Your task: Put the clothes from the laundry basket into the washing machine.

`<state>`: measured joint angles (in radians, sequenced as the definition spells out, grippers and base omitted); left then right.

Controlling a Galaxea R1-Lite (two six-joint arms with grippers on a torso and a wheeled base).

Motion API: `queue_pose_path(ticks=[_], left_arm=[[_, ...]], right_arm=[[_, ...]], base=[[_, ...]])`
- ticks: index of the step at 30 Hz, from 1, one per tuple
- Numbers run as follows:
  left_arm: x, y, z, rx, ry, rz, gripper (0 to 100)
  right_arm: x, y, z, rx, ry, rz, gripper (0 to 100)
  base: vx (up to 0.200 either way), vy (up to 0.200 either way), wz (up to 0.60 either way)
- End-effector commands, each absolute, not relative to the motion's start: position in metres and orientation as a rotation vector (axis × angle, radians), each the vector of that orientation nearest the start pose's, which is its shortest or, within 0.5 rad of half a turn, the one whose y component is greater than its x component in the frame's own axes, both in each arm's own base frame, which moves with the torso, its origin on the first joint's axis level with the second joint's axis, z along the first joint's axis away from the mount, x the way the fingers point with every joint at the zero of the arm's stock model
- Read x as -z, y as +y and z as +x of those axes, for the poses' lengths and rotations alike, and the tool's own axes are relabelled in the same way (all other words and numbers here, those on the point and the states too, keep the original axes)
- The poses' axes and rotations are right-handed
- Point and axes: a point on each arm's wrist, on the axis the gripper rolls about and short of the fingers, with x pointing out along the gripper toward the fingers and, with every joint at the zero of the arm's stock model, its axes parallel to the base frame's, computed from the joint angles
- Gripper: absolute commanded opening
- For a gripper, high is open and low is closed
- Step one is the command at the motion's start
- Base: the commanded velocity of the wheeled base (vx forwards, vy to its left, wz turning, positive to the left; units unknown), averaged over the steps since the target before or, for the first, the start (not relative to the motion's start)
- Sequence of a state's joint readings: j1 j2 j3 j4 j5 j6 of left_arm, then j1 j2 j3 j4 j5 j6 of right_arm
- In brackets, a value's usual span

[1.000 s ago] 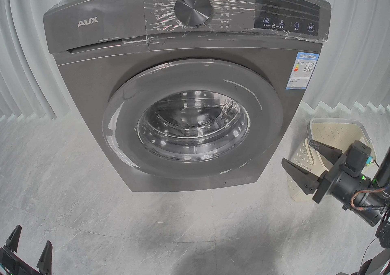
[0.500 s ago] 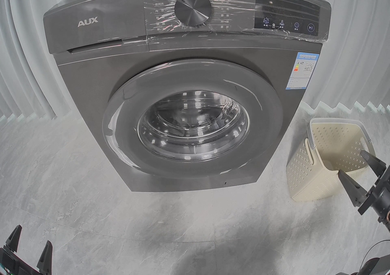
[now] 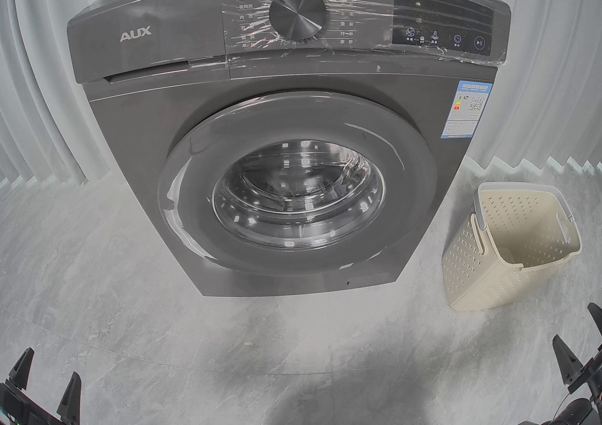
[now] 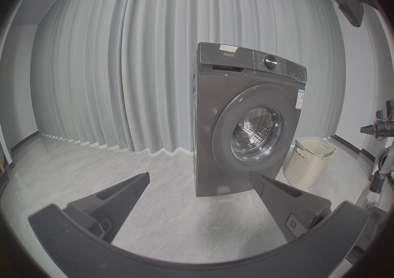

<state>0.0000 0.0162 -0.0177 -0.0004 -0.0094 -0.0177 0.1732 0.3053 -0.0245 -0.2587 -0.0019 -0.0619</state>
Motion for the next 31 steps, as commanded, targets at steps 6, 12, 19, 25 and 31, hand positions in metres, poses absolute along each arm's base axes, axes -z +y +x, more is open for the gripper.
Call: queue_pose_path(ticks=[6,12,19,25,31], left_arm=[[-0.076,0.000,-0.023,0.009,-0.001,-0.020,100],[-0.076,0.000,-0.023,0.009,-0.001,-0.021,100],[-0.076,0.000,-0.023,0.009,-0.001,-0.020,100],[-0.076,0.000,-0.023,0.011,-0.001,-0.020,100],[-0.076,0.000,-0.023,0.011,-0.001,-0.020,100]], right_arm=[[-0.081,0.000,-0.023,-0.020,-0.039,-0.063,100],[-0.079,0.000,-0.023,0.002,-0.028,-0.023,100],[-0.076,0.000,-0.023,-0.009,0.003,-0.002,100],[-0.075,0.000,-0.023,-0.023,0.003,-0.008,100],[-0.076,0.000,-0.023,-0.023,0.003,-0.009,100]], base=[[0.000,0.000,0.00],[0.000,0.000,0.00],[0.000,0.000,0.00],[0.000,0.000,0.00],[0.000,0.000,0.00]])
